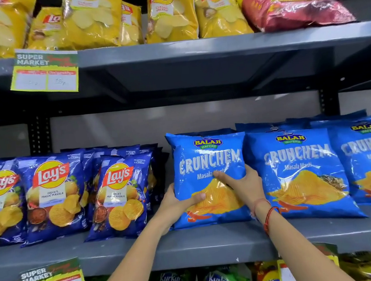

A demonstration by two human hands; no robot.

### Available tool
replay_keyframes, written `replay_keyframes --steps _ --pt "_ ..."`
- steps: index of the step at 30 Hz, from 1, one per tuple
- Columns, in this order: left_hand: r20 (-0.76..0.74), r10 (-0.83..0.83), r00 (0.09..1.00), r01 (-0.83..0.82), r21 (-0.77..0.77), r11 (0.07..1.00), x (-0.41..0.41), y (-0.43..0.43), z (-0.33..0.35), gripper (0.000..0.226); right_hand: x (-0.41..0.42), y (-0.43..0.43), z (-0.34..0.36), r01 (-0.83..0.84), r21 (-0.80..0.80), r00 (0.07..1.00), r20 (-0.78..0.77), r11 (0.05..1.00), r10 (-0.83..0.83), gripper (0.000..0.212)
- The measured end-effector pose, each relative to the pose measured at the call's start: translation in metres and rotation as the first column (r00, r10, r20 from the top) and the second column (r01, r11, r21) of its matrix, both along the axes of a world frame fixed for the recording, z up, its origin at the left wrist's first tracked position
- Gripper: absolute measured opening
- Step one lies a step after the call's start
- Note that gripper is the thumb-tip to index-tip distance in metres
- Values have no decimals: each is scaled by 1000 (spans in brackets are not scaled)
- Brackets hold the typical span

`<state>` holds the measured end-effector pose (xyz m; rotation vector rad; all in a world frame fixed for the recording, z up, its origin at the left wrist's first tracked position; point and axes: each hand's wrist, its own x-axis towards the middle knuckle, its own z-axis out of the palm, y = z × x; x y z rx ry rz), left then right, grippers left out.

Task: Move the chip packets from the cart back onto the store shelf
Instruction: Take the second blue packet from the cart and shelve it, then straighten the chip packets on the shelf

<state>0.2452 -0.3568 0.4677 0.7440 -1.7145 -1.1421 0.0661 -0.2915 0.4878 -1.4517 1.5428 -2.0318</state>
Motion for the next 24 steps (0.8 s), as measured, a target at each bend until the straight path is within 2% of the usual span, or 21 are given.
replay_keyframes --steps 3,6,8,9,11,13,15,17,20,24 --pt "65 173 983 -171 -45 984 0 8 0 96 5 -1 -2 55 37 998 -15 998 -55 63" --pt "137 331 934 -289 -259 922 3 27 4 92 13 2 1 177 10 984 -36 984 -177 81" --pt "131 411 902 -318 -441 839 15 40 8 91 24 5 6 383 -120 915 -89 916 -394 91" --pt "91 431 898 -328 -514 792 25 46 11 86 33 7 9 453 -214 872 -95 866 -480 86" --pt "-14 462 887 -373 -613 696 48 57 17 69 55 13 14 443 -381 858 -81 812 -507 69" --pt "-100 530 842 -444 -685 578 77 60 20 53 83 15 20 275 -419 927 -122 865 -354 56" --pt "-150 617 773 -504 -737 451 108 56 17 46 114 10 21 57 -301 975 -186 952 -118 57" --pt "-130 710 692 -527 -763 374 139 49 8 45 142 -2 20 -134 -112 978 -178 985 113 70" --pt "-9 812 584 -529 -762 372 177 40 -13 54 173 -18 12 -261 129 949 -146 957 279 94" --pt "211 834 510 -483 -732 481 210 36 -40 79 193 -36 -8 -344 289 932 -13 894 363 103"
